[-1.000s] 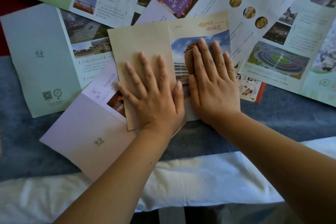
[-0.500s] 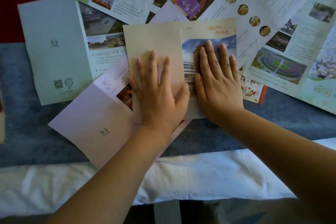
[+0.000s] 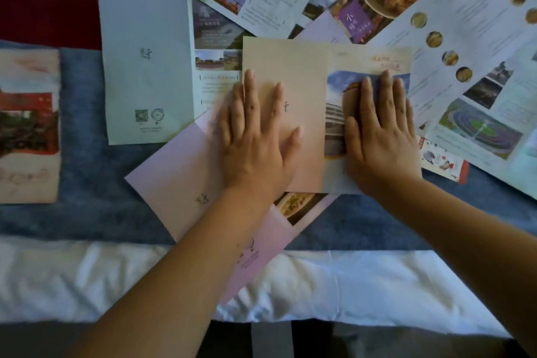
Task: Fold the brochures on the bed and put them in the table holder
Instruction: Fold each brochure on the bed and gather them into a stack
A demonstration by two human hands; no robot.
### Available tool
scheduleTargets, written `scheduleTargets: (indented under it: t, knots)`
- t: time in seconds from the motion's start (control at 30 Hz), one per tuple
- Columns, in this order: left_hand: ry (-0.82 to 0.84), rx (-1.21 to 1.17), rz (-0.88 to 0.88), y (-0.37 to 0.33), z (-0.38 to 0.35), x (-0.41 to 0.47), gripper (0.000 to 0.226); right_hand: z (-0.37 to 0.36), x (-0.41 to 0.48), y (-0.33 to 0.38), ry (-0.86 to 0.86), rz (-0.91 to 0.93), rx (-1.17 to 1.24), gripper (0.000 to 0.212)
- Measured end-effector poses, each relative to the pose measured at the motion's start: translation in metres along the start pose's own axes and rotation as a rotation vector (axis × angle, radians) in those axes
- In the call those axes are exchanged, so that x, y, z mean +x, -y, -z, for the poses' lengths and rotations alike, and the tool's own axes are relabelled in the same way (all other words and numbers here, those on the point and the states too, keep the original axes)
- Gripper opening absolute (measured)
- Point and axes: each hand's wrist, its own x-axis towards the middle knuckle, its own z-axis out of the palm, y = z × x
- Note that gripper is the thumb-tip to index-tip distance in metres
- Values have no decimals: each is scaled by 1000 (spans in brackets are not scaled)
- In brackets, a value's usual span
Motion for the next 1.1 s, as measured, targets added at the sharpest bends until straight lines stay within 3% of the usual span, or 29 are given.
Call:
scheduleTargets:
  t: [0.53, 0.73, 1.0, 1.1]
  knots:
    - [-7, -41, 13, 16, 12, 34, 82, -9, 14, 23, -135, 6, -78, 71]
    - [38, -88, 42, 15, 10, 36, 87, -14, 17, 26, -149, -15, 11, 72]
    - [95, -172, 33, 16, 20, 38, 101, -11, 17, 29, -128, 3, 42, 71]
    - [131, -227, -12, 9, 25, 35, 108, -11, 14, 46, -75, 112, 84, 72]
